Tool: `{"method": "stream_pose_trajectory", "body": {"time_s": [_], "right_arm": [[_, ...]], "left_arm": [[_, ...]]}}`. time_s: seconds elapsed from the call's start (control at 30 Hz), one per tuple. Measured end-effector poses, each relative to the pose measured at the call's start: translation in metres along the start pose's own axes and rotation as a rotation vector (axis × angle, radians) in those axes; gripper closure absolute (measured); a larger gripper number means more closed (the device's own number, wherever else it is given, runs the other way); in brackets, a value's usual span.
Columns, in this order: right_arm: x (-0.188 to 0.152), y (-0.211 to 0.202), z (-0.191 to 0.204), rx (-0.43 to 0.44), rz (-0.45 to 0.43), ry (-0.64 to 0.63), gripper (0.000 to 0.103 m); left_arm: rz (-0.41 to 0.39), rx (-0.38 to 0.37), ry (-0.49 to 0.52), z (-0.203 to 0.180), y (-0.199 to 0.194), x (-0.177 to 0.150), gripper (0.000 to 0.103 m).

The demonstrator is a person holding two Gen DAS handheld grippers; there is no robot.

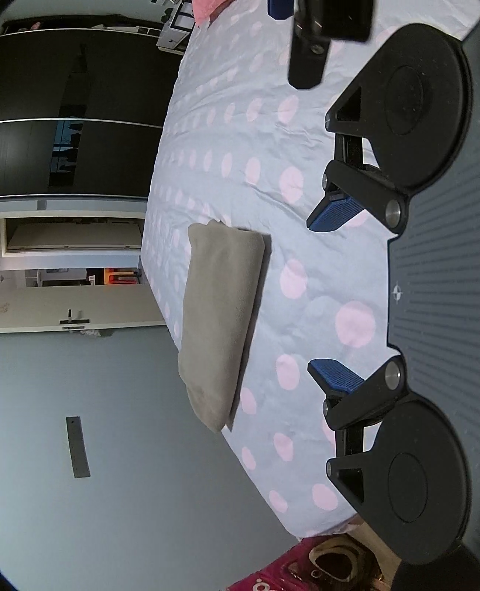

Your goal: Fold clothes

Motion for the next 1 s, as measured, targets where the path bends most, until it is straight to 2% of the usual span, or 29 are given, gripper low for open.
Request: {"method": "stream_pose_trajectory", "body": {"time_s": [0.17,0.77,1.0], "right_arm": [[-0.012,0.007,0.008,0.017,0.009,0.006,0.017],[-0.035,0.025,-0.003,0.057,0.025,0.104,0.017],[-0.038,0.026,-0.004,0.053,0.024,0.098,0.017]], "left_arm": [[0.022,-0.024,0.003,0.000,-0.001,-0.009,0.028],[0.090,-0.005,0.039,-0.013,0.009,-0.021,0.028],[0.095,-0.005,0.042,-0.015,0.009,-0.021,0.028]]}}
Point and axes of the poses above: each gripper's, at about its wrist camera, not at the fingertips, and y roughly the way its jaws point, z to its left, x to its top, the point moved 6 cm from there along y, roughly the way its jaws point, and after that the axes turned 6 degrees about z, right-handed, at the moved point
